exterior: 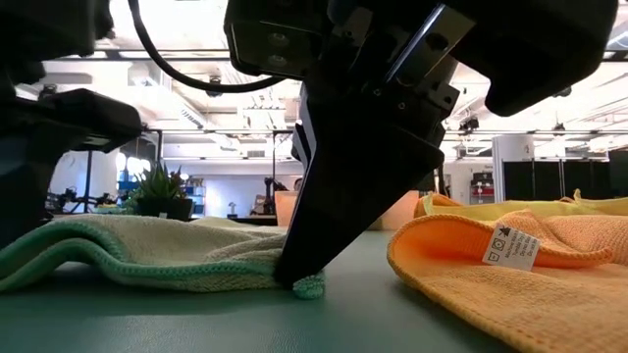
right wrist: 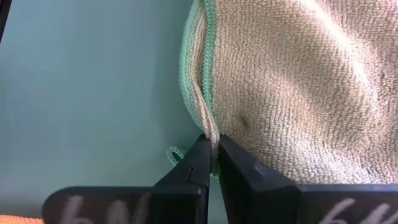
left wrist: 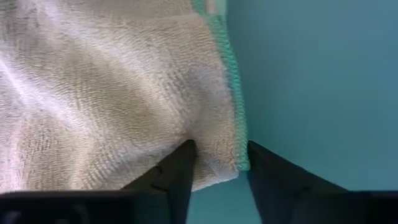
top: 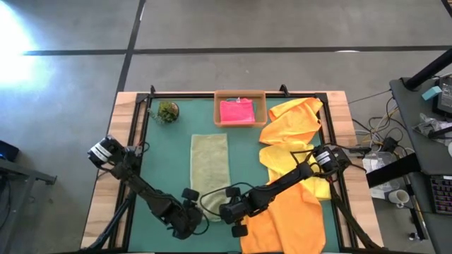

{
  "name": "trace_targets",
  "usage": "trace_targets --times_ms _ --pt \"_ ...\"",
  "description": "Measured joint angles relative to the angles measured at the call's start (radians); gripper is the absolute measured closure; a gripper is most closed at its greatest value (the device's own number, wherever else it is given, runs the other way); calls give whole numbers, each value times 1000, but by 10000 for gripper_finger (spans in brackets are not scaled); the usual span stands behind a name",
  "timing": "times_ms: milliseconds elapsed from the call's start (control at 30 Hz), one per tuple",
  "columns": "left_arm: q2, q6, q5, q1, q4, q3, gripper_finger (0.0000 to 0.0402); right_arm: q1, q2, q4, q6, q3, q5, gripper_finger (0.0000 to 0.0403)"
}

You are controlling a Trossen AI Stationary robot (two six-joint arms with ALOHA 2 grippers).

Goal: Fold microfiber towels
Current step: Fold the green microfiber towel

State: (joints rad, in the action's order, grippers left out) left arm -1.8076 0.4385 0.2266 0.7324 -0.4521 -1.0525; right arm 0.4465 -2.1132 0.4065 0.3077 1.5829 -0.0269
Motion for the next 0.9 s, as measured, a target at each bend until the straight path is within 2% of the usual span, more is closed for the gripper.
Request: trace_targets --times_ms 133,200,433,700,900 --pt "2 -1 22 0 -4 3 368 0 3 7 0 0 1 390" --pt "6 1 17 -2 -7 3 391 -1 7 16 0 0 1 390" --pt "50 -6 -45 -4 -25 -13 399 -2 47 83 20 0 1 390" --pt "172 0 -93 -31 -195 -55 400 -5 119 92 103 6 2 390" --pt "256 30 -207 -52 -193 -82 401 1 127 122 196 69 63 390"
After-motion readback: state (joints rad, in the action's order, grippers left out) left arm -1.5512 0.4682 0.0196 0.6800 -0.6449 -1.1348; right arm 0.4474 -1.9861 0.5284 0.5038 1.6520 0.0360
